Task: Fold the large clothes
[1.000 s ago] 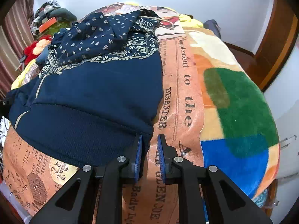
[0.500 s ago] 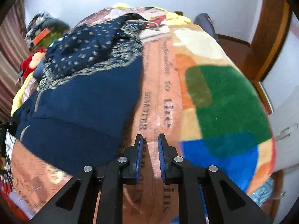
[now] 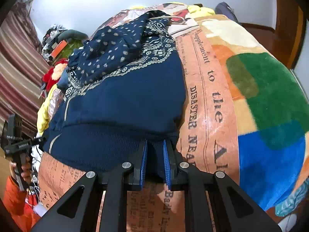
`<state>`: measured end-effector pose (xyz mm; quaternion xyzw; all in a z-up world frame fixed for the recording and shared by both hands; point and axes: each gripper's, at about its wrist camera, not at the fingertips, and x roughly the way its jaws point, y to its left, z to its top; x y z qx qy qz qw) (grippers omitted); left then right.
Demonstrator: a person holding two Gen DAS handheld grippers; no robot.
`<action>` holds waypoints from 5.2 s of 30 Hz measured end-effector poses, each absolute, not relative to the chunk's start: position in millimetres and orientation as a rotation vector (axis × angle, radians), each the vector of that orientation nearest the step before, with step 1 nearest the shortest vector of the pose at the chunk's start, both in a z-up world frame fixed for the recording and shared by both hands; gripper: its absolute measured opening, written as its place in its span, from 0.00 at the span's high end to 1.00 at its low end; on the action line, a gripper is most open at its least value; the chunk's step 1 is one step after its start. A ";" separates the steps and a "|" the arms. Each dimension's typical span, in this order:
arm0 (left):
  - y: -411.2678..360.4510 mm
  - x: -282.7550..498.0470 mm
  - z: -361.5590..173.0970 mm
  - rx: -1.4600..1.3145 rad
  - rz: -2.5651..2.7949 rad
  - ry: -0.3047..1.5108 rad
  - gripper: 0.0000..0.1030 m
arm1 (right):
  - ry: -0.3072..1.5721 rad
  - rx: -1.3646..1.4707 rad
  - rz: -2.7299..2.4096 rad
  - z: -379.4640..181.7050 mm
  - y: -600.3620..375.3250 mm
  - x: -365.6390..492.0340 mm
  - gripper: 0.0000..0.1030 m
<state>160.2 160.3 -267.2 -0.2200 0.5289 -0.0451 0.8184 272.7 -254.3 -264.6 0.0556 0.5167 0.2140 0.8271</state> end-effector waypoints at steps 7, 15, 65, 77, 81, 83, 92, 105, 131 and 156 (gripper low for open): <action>154.2 171.6 -266.7 -0.467 -0.115 1.108 0.82 | 1.083 -0.013 0.441 -257.2 -237.8 279.1 0.89; 139.8 183.6 -227.8 -0.261 -0.013 0.997 0.90 | 1.011 -0.319 0.352 -263.3 -223.5 275.5 0.89; 151.2 444.4 -209.2 -0.053 0.064 1.026 0.37 | 0.980 -0.154 0.343 -239.2 -229.5 393.5 0.61; 72.0 326.2 -193.2 0.049 -0.150 1.018 0.19 | 1.004 0.002 0.477 -212.2 -230.9 334.5 0.61; 48.4 302.9 -204.0 0.055 -0.190 1.027 0.19 | 1.078 0.108 0.543 -227.2 -218.5 324.3 0.61; 40.9 291.9 -207.6 0.049 -0.201 1.024 0.19 | 1.098 0.145 0.554 -237.3 -209.4 326.3 0.61; 61.4 277.8 -207.4 -0.012 -0.146 1.009 0.19 | 1.146 0.400 0.546 -263.0 -193.6 362.4 0.61; 94.9 285.2 -200.3 -0.033 -0.037 0.940 0.19 | 0.994 0.224 0.646 -216.6 -166.8 367.6 0.91; 152.4 466.7 -249.4 0.038 0.159 0.954 0.18 | 1.028 0.529 0.484 -220.4 -176.8 634.4 0.93; 226.3 497.7 -250.5 -0.097 0.331 1.037 0.20 | 1.034 0.411 0.586 -174.8 -258.3 616.0 0.93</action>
